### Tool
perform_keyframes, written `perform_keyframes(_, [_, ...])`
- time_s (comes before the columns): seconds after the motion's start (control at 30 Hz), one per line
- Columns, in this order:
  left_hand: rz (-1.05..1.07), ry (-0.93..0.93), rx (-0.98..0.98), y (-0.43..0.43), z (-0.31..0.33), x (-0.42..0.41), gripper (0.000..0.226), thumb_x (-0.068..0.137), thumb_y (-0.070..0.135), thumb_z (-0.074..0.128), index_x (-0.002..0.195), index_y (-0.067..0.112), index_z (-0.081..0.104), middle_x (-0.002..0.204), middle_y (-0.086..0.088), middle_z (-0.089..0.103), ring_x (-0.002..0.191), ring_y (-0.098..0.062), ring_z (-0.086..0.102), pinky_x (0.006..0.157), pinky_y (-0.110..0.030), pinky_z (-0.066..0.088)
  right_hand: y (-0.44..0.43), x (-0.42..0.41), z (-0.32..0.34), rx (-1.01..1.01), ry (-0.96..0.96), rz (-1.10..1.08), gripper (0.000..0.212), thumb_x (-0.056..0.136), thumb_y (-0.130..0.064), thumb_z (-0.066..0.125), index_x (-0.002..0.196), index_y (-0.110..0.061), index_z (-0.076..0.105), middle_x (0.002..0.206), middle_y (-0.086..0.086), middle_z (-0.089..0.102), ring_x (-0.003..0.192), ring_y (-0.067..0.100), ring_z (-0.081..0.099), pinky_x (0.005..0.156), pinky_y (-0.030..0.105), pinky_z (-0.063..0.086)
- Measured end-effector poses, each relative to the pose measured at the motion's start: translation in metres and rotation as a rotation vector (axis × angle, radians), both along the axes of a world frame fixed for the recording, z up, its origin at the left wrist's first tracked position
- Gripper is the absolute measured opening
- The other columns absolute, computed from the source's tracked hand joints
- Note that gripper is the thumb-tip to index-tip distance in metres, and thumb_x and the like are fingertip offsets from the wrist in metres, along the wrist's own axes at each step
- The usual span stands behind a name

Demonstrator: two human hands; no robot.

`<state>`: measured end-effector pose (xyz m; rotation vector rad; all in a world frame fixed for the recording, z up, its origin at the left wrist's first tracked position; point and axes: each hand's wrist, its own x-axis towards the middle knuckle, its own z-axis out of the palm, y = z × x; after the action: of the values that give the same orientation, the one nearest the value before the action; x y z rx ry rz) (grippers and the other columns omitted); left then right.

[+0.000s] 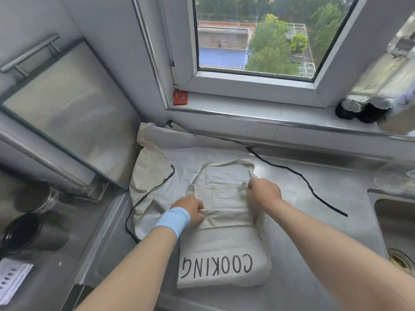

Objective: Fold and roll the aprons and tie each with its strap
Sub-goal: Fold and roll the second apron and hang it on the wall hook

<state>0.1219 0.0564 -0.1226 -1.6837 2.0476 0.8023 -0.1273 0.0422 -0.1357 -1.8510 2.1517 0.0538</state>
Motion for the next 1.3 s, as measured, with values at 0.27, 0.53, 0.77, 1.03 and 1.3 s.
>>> perform_keyframes(0.27, [0.048, 0.123, -0.076, -0.006, -0.002, 0.005, 0.016, 0.093, 0.034, 0.047, 0.102, 0.027, 0.057, 0.11, -0.004, 0.065, 0.1, -0.028, 0.058, 0.084, -0.033, 0.046, -0.002, -0.002, 0.024, -0.38, -0.238, -0.188, 0.041, 0.084, -0.008, 0.053, 0.124, -0.014, 0.052, 0.117, 0.009, 0.053, 0.1, 0.031, 0.054, 0.08, 0.041, 0.048])
perform_keyframes(0.53, [0.105, 0.224, -0.179, -0.023, -0.013, 0.0, 0.024, 0.095, 0.034, 0.05, 0.113, 0.022, 0.06, 0.125, -0.003, 0.049, 0.121, -0.028, 0.04, 0.1, -0.036, 0.038, 0.015, 0.024, -0.001, 0.064, -0.006, 0.372, 0.042, 0.086, -0.041, 0.051, 0.123, -0.023, 0.058, 0.126, 0.001, 0.052, 0.122, 0.023, 0.045, 0.098, 0.037, 0.034])
perform_keyframes(0.77, [0.237, 0.176, -0.283, -0.038, -0.022, -0.008, 0.027, 0.091, 0.03, 0.058, 0.117, 0.022, 0.06, 0.123, -0.005, 0.051, 0.115, -0.028, 0.049, 0.095, -0.037, 0.044, -0.014, 0.024, -0.007, 0.028, 0.013, 0.34, 0.024, 0.096, -0.027, 0.045, 0.112, -0.015, 0.059, 0.115, 0.005, 0.056, 0.11, 0.028, 0.055, 0.077, 0.037, 0.041])
perform_keyframes(1.03, [-0.148, 0.088, -0.633, 0.001, -0.032, -0.02, 0.039, 0.079, 0.029, 0.063, 0.118, 0.026, 0.057, 0.135, -0.003, 0.048, 0.124, -0.027, 0.046, 0.099, -0.039, 0.035, -0.022, 0.032, -0.019, -0.083, 0.223, 0.432, 0.016, 0.086, -0.011, 0.059, 0.102, -0.013, 0.059, 0.098, 0.007, 0.057, 0.086, 0.028, 0.058, 0.062, 0.036, 0.041])
perform_keyframes(1.3, [-0.186, -0.097, -0.312, 0.037, -0.05, -0.022, 0.069, 0.095, 0.049, 0.012, 0.154, 0.018, -0.008, 0.16, -0.003, -0.021, 0.147, -0.021, -0.02, 0.117, -0.045, -0.013, 0.065, 0.065, -0.027, -0.123, -0.029, 0.513, 0.06, 0.085, -0.024, 0.037, 0.144, -0.014, 0.045, 0.155, 0.013, 0.035, 0.144, 0.033, 0.032, 0.111, 0.046, 0.036])
